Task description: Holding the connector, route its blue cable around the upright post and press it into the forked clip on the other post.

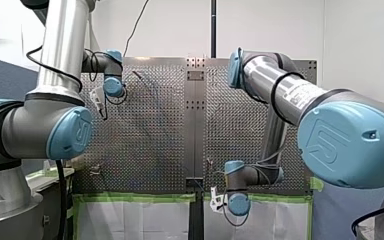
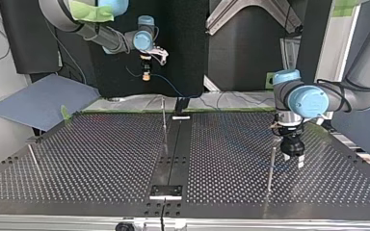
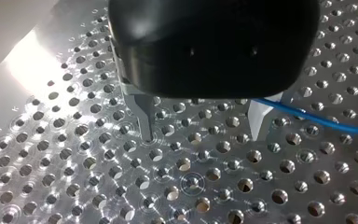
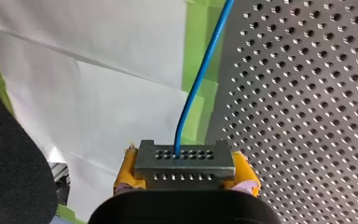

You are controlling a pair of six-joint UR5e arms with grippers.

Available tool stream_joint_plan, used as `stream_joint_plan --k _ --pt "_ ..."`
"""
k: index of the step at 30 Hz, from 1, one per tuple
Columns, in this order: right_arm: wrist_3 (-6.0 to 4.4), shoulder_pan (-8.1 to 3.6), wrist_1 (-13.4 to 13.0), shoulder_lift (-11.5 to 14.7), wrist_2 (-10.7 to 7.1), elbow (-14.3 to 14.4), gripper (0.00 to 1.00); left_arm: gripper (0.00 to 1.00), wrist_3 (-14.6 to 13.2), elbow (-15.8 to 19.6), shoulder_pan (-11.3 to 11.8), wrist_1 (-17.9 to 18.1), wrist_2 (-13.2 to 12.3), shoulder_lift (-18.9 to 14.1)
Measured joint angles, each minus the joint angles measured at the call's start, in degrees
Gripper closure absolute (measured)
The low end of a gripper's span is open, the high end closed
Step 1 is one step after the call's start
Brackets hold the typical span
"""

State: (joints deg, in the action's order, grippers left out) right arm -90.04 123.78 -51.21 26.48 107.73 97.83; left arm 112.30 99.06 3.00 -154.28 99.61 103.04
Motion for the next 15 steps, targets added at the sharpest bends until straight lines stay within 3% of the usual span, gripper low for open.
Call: stream_joint_plan --k 10,15 --pt "0.03 -1.21 -2.4 5.1 -0.11 5.1 1.00 0.00 -0.2 0.0 0.0 -0.4 0.4 0.0" --pt "0.75 -1.54 -2.5 7.8 -0.56 7.4 1.00 0.00 -0.3 0.0 0.0 -0.6 0.5 0.0"
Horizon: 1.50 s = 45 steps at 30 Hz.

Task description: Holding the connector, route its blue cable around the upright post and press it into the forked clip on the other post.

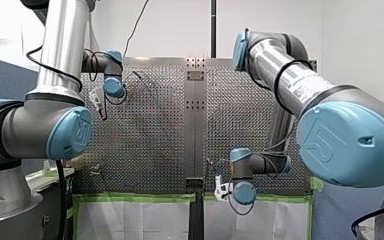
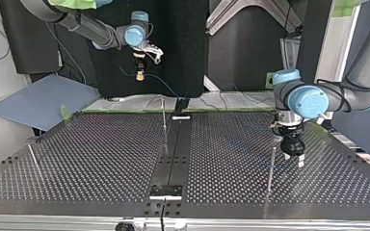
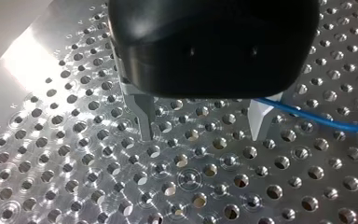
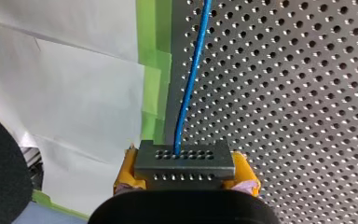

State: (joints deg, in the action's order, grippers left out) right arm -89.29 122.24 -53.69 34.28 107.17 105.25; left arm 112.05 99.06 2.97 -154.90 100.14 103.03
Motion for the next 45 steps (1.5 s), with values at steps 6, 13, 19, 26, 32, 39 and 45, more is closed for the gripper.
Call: stream_joint_plan --k 6,13,19,26,32,39,45 --pt "2.32 -0.28 1.2 3.3 -2.34 0.5 1.00 0.00 -0.4 0.0 -0.1 -0.5 0.8 0.0" --pt "5.81 -1.03 3.2 7.2 -6.18 0.7 1.00 0.00 -0.7 0.0 -0.1 -0.9 1.7 0.0" --pt "6.23 -2.14 1.9 10.3 -7.71 2.1 1.00 0.00 -0.8 0.0 0.0 -0.9 1.8 0.0" --pt "5.06 -3.93 -1.1 12.5 -8.55 4.8 1.00 0.00 -0.9 0.0 0.1 -1.0 1.8 0.0" --pt "5.58 -4.99 -2.8 12.6 -9.13 6.4 1.00 0.00 -0.9 0.0 0.1 -1.2 1.8 0.0" --pt "5.14 -6.10 -4.5 12.6 -9.48 7.6 1.00 0.00 -0.7 0.0 -0.3 -2.3 1.7 0.0" --pt "5.09 -6.54 -4.4 12.5 -9.94 7.7 1.00 0.00 1.2 0.0 -1.2 -3.4 0.2 -0.1"
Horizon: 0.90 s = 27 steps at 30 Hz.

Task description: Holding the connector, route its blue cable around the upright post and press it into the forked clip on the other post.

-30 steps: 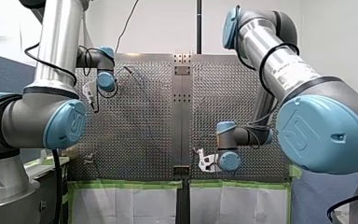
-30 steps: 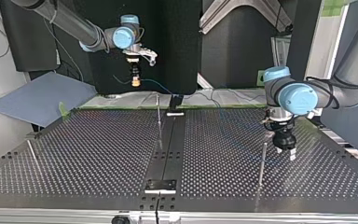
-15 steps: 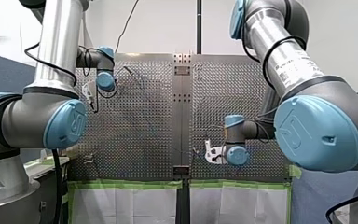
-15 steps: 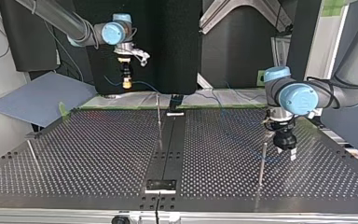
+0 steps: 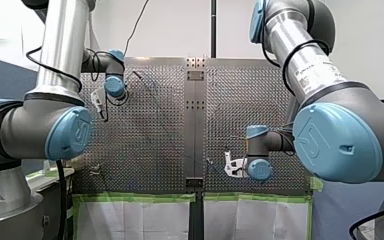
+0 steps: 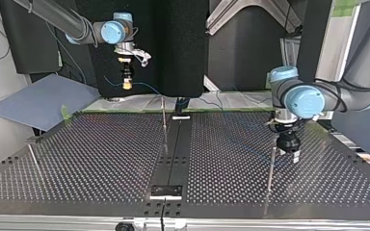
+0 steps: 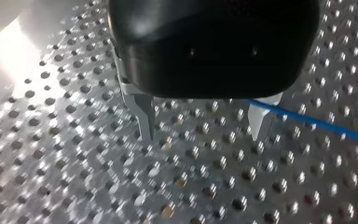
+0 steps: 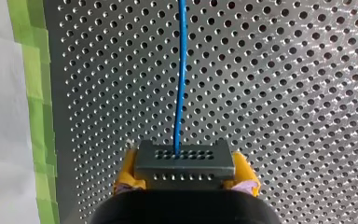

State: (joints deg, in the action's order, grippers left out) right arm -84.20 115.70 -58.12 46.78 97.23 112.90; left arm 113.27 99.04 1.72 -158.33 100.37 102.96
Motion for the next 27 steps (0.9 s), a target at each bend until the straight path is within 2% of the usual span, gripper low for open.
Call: stream_joint_plan --k 12,23,27 --pt "0.30 -0.15 -0.1 0.0 -0.58 0.0 1.00 0.00 5.4 0.2 -1.3 -0.1 -5.3 -0.3" --pt "0.34 -0.16 -0.4 -0.1 -1.52 0.0 1.00 0.00 11.0 3.8 -0.9 1.9 -10.8 -1.3" --pt "0.33 -0.16 -0.5 -0.1 -1.52 0.0 1.00 0.00 13.3 5.3 -0.7 2.5 -10.8 -3.3"
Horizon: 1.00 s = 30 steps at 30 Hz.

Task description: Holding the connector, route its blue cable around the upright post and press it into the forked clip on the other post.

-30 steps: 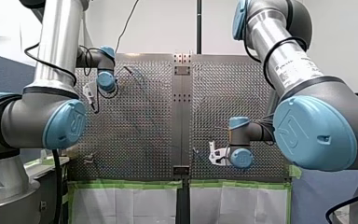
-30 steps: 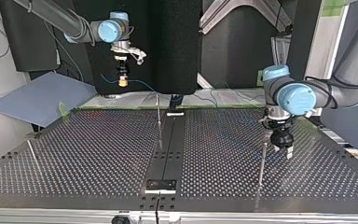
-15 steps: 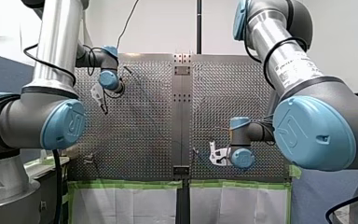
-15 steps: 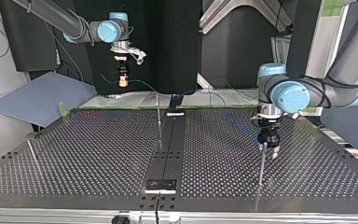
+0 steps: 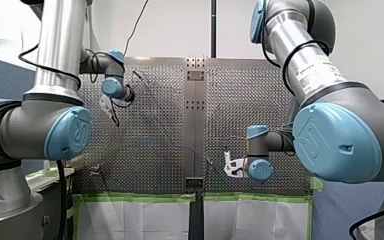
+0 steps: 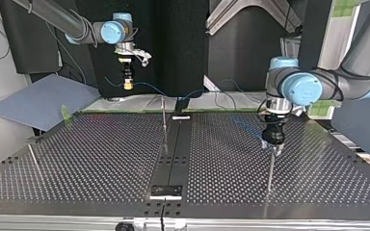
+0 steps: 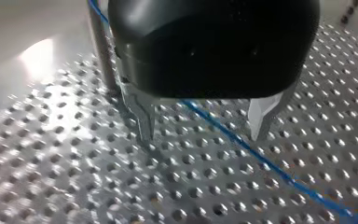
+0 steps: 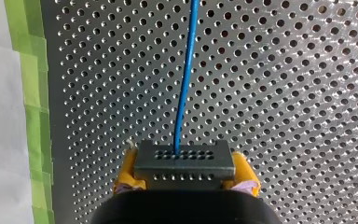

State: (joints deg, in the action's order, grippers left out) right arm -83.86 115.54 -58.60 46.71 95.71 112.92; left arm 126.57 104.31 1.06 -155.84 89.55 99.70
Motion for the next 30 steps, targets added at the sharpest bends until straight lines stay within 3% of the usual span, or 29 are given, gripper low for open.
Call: stream_joint_plan --k 12,25,30 --pt "-0.15 0.00 0.0 0.0 -0.15 0.0 1.00 0.00 5.3 3.0 0.4 -2.7 4.4 -5.8" --pt "-0.30 0.00 -0.1 0.0 -0.58 0.0 1.00 0.00 0.2 4.9 0.5 -8.8 10.4 -11.9" --pt "-0.34 0.00 -0.2 0.0 -0.76 0.0 1.00 0.00 -2.2 4.7 0.3 -11.1 11.1 -14.3"
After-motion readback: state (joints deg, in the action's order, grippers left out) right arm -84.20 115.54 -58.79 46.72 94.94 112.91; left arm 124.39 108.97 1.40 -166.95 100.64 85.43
